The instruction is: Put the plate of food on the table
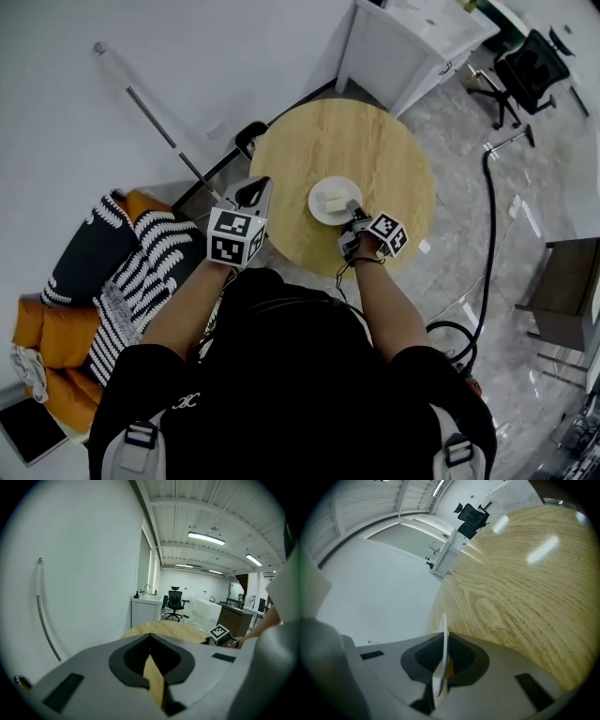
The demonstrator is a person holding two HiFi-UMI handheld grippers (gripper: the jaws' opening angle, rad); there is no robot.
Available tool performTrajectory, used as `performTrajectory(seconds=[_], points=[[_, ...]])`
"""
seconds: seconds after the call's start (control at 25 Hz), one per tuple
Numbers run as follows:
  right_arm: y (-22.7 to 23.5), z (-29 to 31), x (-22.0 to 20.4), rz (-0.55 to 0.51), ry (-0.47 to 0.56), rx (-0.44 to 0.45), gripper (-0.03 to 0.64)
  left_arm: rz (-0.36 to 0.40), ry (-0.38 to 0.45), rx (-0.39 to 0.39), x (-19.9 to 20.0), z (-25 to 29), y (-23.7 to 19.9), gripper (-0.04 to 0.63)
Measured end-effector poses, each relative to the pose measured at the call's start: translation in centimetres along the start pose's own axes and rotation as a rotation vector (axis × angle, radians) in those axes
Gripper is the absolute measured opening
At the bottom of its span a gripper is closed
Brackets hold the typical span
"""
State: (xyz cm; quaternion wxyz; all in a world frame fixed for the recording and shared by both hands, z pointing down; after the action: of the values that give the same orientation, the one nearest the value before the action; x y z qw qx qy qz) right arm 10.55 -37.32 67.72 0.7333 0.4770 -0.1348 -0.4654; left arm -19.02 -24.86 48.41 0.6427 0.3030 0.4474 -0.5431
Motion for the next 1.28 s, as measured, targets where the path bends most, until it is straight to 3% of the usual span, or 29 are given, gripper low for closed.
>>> performTrajectory(seconds=[0.28,0.52,0.72,0.88,1.04,1.08,1.12,1.28], points=[[-0.8,0.6,0.3,-0.082,-0.017,-0.16,0.036,-0.013,-0.008,-0.006,0.3,0.6,-0.2,0.005],[-2.5,1.1,0.6,-0.254,-0.022,-0.349,0.082,-0.017,-0.008,-0.011,0.7,0.7,-0.3,0.005],[-3.2,1.3,0.7,-0.37,-0.043,-0.447,0.107,-0.021,-0.011,-0.016,0.8,0.8,-0.4,0.005],[-3.3,0.6,0.7,-0.395,0.017,-0.528,0.11,-0.02,-0.007,-0.027,1.2,0.8,-0.6,0.005],[-3.8,-0.7,1.3,-0.383,0.053,-0.537,0.1,-0.027,-0.008,-0.04,1.7,0.8,-0.7,0.005],[-4.2,-1.0,1.4,-0.404,0.059,-0.533,0.024,-0.03,-0.01,-0.043,1.7,0.8,-0.8,0.005],[-4.5,-1.2,1.4,-0.431,0.066,-0.524,0.009,-0.035,-0.012,-0.047,1.7,0.9,-0.8,0.005],[-5.6,-2.5,1.5,-0.52,0.095,-0.459,0.009,-0.054,-0.02,-0.071,1.4,1.3,-0.4,0.005]])
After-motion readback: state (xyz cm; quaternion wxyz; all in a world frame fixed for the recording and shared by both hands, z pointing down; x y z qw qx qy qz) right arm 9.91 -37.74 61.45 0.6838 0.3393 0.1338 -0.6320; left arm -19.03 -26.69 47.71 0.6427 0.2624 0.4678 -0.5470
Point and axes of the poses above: the fingertips, and each gripper's own axes: z forward along the fingers, y to its right, x out of its top, the point moved 10 cm from there along -z, backward along the fingers, and after that the axes turned 4 degrees about -x, right-handed, at the moved point
